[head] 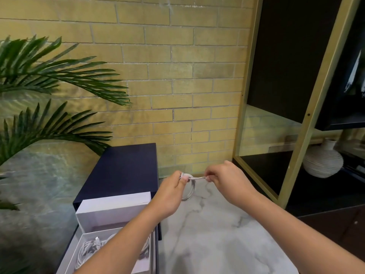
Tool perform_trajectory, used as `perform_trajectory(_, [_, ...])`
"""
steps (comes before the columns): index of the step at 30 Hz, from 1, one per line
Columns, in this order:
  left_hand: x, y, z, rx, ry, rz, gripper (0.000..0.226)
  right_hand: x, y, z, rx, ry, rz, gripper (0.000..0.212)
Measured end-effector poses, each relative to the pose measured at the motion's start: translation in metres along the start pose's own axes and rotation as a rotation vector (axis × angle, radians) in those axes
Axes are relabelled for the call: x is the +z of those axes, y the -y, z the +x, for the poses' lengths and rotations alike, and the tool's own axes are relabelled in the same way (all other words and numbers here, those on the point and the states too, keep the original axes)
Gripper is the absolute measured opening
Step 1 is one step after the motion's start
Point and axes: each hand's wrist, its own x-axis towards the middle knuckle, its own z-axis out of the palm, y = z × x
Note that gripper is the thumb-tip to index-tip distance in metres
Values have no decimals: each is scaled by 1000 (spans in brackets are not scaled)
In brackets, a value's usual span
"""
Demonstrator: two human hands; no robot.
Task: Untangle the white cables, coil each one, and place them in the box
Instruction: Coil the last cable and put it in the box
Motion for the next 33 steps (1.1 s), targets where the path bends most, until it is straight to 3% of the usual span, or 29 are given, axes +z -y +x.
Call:
perform_trajectory(5, [12,-16,3,-206,-21,-602,30,26,5,-3,198,-231,442,10])
perform_trajectory(8, [21,-24,9,-283,-76,-942,26,39,18,-8,307,-226,921,18])
perform_trajectory(10, [25,-25,11,-321,-80,-1079,27,44,26,-9,329,-205,1099,16])
perform_trajectory(12, [25,-24,10,-321,-76,-984,30,46,29,-9,344,-249,1129,18])
perform_trajectory(15, [22,-17,6,-226,-44,-440,32,42,26,-6,380,-319,1197,21])
perform_trajectory(17, [19,-10,7,-144,-69,-177,27,40,26,-5,375,-286,1259,20])
perform_trajectory(19, [16,-9,8,-147,-90,-83,23,38,26,-5,378,-242,1325,19])
perform_trajectory(23, [16,-9,11,-194,-131,-153,24,33,26,-3,391,-118,1455,17])
perform_trajectory(26, [15,-10,14,-210,-180,-361,10,31,24,-3,371,31,1568,22])
perform_trajectory(33, [9,-13,7,-220,-16,-542,17,25,12,-3,305,230,1521,42])
